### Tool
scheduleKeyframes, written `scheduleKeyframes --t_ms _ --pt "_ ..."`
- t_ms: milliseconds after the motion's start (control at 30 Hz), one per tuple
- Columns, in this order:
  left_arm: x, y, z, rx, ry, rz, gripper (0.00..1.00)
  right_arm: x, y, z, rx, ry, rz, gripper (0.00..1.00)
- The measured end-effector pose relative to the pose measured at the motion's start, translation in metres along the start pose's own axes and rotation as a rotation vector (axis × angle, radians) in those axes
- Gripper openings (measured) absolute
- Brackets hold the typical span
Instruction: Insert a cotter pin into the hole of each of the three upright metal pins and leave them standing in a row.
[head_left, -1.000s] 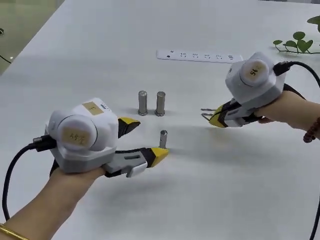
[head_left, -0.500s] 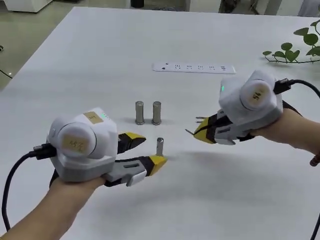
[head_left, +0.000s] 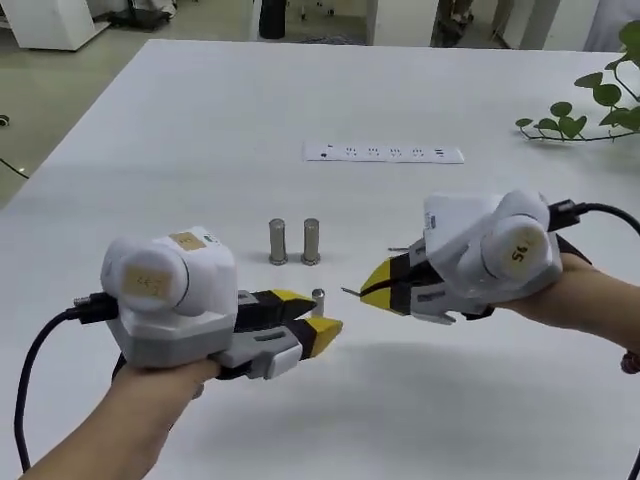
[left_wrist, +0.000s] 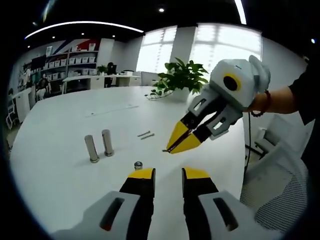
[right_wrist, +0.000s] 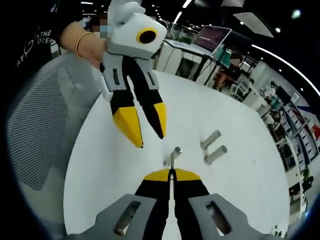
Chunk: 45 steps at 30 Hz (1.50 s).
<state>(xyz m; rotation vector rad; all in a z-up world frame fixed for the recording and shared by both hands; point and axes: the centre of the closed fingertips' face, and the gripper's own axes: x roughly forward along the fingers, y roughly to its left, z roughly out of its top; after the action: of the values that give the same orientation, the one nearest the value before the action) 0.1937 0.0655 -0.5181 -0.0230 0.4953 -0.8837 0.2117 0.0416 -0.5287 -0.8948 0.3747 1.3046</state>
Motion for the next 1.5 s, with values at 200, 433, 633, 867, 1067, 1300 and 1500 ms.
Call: scheduleKeyframes --t_ms 200,433,633,867,1067,1300,1500 --pt "0.0 0.001 -0.002 -0.08 0.006 -0.005 0.14 0.0 0.009 0.006 -0.056 -0.013 0.009 0.0" --pt "0.001 -0.002 -0.003 -0.137 0.003 -0.015 0.09 0.0 0.016 0.011 -0.105 -0.015 0.014 0.0" --pt "0.001 -0.005 -0.001 -0.201 -0.019 -0.032 0.07 0.0 0.02 0.015 -0.122 -0.022 0.022 0.0" --pt "0.0 -0.007 0.0 -0.227 -0.025 -0.036 0.02 0.0 0.022 0.021 -0.136 -0.036 0.022 0.0" --pt "0.0 -0.01 0.0 -0.24 -0.03 -0.046 0.0 0.0 0.024 0.024 -0.145 -0.043 0.034 0.0" --pt "-0.002 -0.01 0.004 -0.266 -0.05 -0.051 0.0 0.001 0.025 0.024 -0.154 -0.041 0.032 0.0" --pt "-0.002 -0.011 0.005 -0.279 -0.057 -0.055 0.0 0.0 0.025 0.025 -0.156 -0.041 0.028 0.0"
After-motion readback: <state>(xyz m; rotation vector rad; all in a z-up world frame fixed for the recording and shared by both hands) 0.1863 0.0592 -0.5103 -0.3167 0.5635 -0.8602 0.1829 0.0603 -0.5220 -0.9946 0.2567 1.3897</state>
